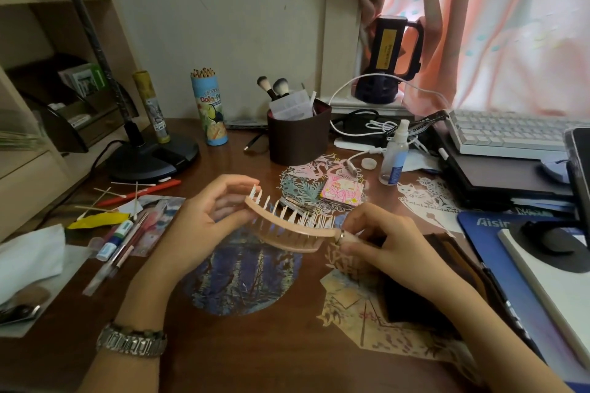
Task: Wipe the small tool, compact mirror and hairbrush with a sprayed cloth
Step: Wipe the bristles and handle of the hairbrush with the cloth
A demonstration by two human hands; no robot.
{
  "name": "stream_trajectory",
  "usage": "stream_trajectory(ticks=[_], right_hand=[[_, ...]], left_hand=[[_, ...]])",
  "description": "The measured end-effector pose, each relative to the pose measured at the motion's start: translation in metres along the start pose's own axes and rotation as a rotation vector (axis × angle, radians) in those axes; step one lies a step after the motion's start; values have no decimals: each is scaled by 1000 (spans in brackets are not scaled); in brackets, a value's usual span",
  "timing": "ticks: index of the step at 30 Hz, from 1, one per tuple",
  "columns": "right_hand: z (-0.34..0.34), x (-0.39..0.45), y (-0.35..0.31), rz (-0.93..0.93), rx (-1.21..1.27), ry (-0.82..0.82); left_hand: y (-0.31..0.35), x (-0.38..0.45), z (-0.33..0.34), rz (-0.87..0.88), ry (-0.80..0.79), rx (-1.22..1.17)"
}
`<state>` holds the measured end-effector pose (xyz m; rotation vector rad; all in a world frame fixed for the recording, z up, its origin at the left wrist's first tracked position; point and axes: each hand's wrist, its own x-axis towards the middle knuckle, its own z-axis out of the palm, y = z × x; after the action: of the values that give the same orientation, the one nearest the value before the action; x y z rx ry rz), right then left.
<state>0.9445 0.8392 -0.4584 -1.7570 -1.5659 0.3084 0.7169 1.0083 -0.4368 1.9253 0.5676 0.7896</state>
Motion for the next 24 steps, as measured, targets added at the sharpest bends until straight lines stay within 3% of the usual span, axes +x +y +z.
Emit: stream_trajectory(ticks=[12, 24], right_hand=[[7, -4, -3, -36, -79, 1], [3, -3, -1, -54, -147, -98]], left_hand=[[2, -2, 6, 1, 120, 159], [-1, -1, -1, -152, -17, 338]])
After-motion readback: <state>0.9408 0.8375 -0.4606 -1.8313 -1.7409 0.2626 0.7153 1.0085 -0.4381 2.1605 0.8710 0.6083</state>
